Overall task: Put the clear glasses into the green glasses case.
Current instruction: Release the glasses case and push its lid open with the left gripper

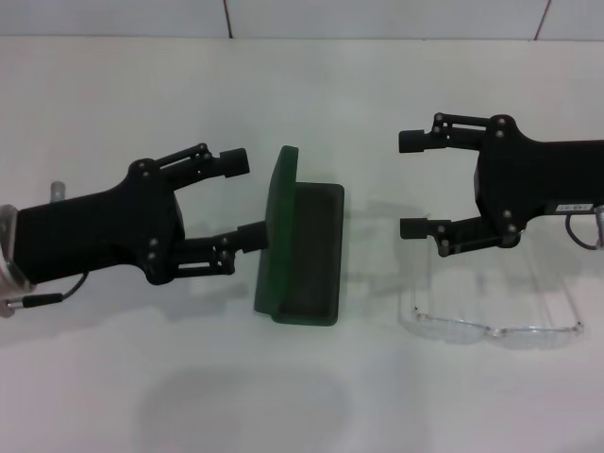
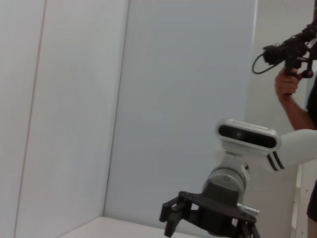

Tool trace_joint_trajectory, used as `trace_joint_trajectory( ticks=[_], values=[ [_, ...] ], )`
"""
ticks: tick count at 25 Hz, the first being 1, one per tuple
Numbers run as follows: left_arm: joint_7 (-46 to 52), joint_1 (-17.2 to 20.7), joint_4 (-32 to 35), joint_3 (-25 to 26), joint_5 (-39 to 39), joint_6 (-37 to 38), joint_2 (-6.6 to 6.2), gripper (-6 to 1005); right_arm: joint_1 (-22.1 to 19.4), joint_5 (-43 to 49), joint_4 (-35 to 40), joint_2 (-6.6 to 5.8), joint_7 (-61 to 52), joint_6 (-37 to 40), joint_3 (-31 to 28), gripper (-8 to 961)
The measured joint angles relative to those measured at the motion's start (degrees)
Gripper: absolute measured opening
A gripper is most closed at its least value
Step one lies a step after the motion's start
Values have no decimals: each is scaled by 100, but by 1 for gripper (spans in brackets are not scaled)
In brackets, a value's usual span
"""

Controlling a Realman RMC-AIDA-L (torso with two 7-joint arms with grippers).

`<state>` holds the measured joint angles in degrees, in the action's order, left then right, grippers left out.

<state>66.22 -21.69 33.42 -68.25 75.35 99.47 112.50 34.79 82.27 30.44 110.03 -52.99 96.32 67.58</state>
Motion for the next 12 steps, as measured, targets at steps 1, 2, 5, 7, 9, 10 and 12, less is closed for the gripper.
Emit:
trace_joint_trajectory(
  ticks=[1,2,5,7,9,10,12],
  values=[
    [36,-5,5,2,0,-12,-10,875,-2,0,1,6,0,0,0,870],
    [54,-10,9,4,1,-22,-16,875,-4,0,11,10,0,0,0,870],
    [44,-11,11,5,7,-28,-20,874,-26,0,51,37,0,0,0,869],
    [24,-11,4,5,20,-33,-21,874,-36,0,64,61,0,0,2,868],
    [17,-11,-9,6,43,-43,-22,874,-37,-1,69,70,0,0,6,868],
    [18,-11,-11,5,55,-52,-23,874,-38,0,71,72,0,0,7,868],
    [64,-11,-10,5,70,-83,-23,873,-39,-2,74,77,0,-3,7,867]
  ],
)
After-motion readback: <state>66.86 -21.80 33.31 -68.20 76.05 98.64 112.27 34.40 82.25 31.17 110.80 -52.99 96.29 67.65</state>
